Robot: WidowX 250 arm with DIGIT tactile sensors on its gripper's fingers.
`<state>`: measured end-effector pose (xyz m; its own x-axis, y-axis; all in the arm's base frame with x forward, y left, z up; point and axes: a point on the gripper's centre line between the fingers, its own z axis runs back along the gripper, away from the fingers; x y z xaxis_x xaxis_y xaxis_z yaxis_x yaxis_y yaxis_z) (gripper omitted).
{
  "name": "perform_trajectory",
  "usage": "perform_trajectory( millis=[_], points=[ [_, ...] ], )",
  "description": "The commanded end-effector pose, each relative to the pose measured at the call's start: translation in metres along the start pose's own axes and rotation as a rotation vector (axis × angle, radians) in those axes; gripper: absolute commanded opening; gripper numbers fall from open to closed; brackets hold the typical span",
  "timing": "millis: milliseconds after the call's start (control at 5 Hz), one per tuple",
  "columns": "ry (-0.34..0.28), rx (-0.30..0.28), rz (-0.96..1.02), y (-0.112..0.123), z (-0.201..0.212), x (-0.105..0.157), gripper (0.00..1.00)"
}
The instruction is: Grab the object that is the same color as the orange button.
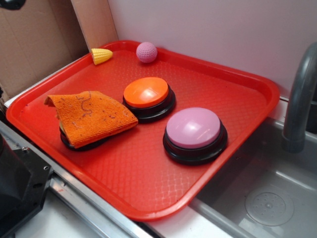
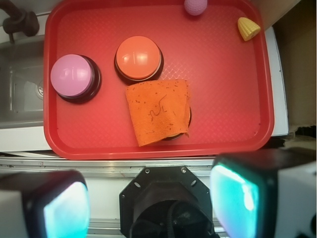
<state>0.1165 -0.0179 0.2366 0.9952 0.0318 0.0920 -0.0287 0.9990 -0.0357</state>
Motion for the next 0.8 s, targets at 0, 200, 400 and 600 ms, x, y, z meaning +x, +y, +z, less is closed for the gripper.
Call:
perform_trajectory(
  millis=[0,200,400,600],
  points=[
    [0.000,0.000,0.000,0.000,0.000,0.000,1.00],
    [-0.014,-0.016,0.060,0.008,-0.016,0.007,1.00],
    [-0.013,-0.024,0.121,0.014,-0.031,0.009,1.00],
    [0.005,-0.028,0.185,0.032,-0.056,0.013,1.00]
  ],
)
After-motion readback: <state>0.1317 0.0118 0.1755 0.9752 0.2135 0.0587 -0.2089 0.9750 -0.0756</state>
